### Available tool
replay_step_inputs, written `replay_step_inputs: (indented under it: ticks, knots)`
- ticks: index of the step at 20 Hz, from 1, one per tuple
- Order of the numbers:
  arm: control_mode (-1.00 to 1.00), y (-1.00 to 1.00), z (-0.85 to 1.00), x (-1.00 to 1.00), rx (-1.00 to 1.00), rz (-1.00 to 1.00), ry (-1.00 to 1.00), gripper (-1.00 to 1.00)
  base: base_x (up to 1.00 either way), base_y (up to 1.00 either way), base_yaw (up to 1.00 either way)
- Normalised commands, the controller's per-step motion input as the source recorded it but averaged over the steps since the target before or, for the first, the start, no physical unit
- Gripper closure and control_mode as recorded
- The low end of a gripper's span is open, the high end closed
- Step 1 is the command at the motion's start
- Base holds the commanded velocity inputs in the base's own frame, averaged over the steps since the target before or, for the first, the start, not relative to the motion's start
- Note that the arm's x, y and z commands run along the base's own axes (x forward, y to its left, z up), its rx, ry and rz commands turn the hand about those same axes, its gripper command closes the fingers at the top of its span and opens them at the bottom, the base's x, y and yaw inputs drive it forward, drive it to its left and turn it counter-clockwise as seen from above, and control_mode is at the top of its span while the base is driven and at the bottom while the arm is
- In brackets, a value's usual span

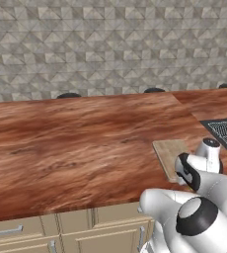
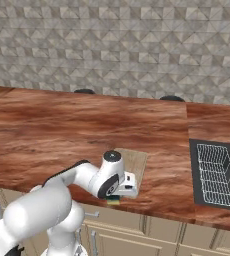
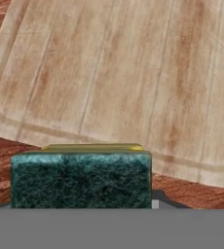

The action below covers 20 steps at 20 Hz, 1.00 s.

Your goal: Pick up the sponge from the counter and clean the cutting board by briefly scrubbing or pressing down on the cutting board. Once finished, release the sponge.

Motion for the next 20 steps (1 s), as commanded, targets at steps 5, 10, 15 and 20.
replay_step_inputs:
  ticks: [5,10,15,20]
  knots:
    - [-1.00,-0.40,0.31,0.11,0.00,0.00,0.00,1.00,0.00,0.00,0.00]
    - [-1.00,-0.31,0.27,0.00,0.00,0.00,0.03,1.00,0.00,0.00,0.00]
    - [-1.00,-0.03,0.02,0.21,0.00,0.00,0.03,1.00,0.00,0.00,0.00]
    - [-1.00,0.25,-0.18,0.19,0.00,0.00,0.03,1.00,0.00,0.00,0.00]
